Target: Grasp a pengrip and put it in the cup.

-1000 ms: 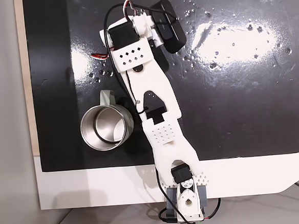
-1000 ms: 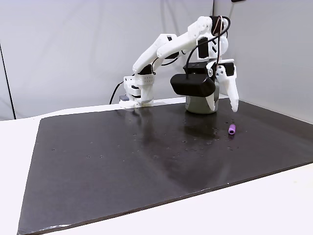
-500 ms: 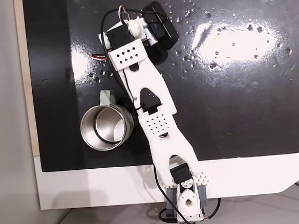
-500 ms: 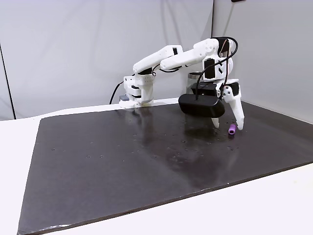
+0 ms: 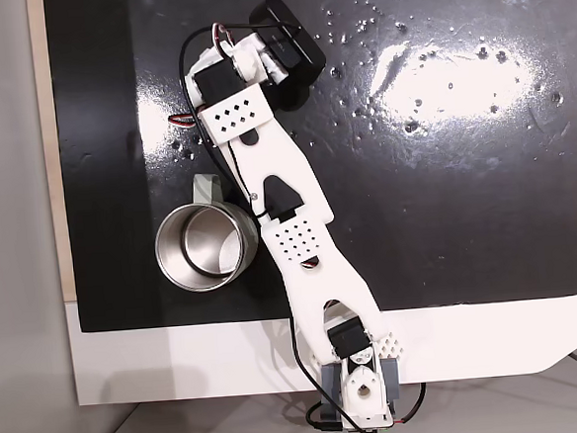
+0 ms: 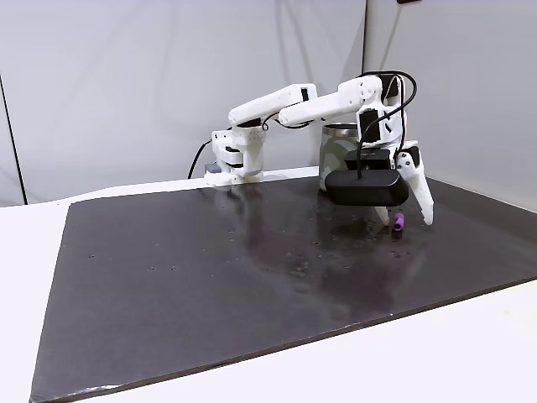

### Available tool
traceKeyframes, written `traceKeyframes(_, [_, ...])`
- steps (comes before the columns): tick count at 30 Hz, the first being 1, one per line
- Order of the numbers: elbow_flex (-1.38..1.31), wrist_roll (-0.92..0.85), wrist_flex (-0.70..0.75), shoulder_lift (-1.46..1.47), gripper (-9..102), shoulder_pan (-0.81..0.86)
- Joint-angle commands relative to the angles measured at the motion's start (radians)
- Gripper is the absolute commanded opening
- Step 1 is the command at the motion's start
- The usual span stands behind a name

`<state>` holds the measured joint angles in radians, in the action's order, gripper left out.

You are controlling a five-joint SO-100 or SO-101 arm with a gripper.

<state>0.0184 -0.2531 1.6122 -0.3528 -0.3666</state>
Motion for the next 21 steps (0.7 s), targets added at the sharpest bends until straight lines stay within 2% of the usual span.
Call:
traceKeyframes(1, [-0.005,-0.021,-0.003,0.066,21,-0.009])
traceKeyframes(8, [-0.106,-0.04,0.061,0.169,1,0.002])
traceKeyframes(15, [-0.11,-0.072,0.107,0.175,0,-0.002])
traceKeyframes(18, [-0.192,-0.063,0.164,0.173,0,0.009])
traceKeyframes(21, [-0.19,-0.043,0.184,0.075,0,0.025])
